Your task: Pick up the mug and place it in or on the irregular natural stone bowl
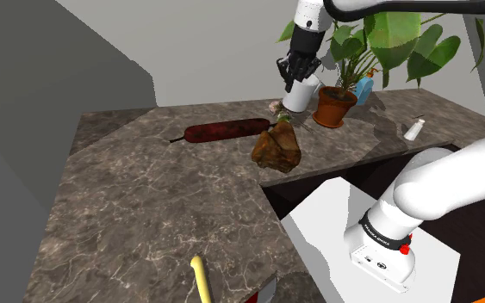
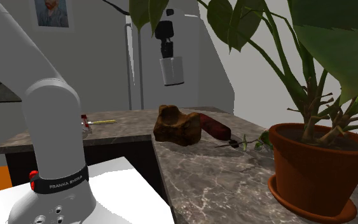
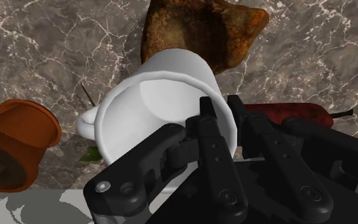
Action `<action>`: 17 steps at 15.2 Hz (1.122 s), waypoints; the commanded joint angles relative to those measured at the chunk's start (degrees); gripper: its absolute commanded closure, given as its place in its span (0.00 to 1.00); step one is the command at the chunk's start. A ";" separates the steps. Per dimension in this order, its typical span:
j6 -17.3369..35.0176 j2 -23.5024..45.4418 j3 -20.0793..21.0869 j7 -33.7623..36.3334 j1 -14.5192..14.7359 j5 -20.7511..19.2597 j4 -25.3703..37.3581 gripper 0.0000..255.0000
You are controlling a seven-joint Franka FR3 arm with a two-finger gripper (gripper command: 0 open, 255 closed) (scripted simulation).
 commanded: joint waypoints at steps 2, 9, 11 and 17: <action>0.80 -2.04 -0.22 -0.17 0.24 0.27 -2.83 1.00; 6.08 -2.34 0.07 0.26 0.42 0.43 -8.42 1.00; 7.62 -2.31 0.17 0.40 0.47 0.46 -9.94 1.00; 12.90 -1.80 0.57 0.92 0.56 0.53 -14.74 1.00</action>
